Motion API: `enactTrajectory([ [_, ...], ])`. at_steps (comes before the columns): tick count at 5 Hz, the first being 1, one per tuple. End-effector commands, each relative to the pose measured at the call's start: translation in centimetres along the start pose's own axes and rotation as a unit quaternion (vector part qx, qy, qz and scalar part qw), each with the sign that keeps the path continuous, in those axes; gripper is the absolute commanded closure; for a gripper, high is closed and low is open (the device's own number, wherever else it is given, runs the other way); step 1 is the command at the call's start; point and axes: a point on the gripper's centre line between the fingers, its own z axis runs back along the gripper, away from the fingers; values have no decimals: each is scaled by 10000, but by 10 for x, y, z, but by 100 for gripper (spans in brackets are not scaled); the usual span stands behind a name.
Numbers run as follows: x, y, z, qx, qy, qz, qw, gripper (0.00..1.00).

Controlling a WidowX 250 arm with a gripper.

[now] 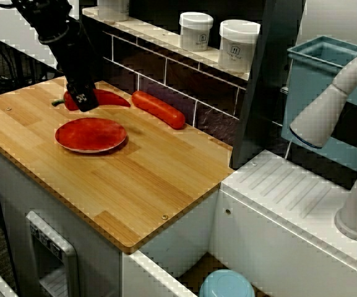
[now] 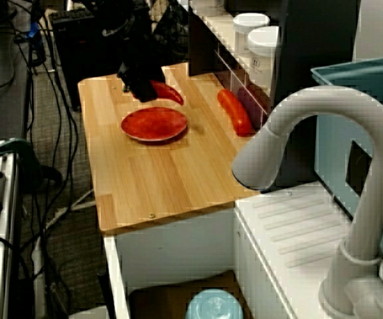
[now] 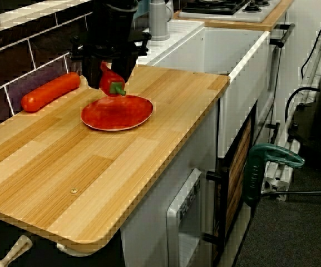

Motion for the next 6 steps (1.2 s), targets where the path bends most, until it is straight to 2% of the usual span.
enactTrajectory([
  [1, -11, -6, -22, 152, 351, -254, 9989, 100],
  [2, -17, -5, -27, 74, 463, -240, 9986, 100],
  [3, -18, -4, -27, 48, 550, -203, 9983, 0],
  [6, -14, 4, -13, -35, 509, -1, 9987, 0],
])
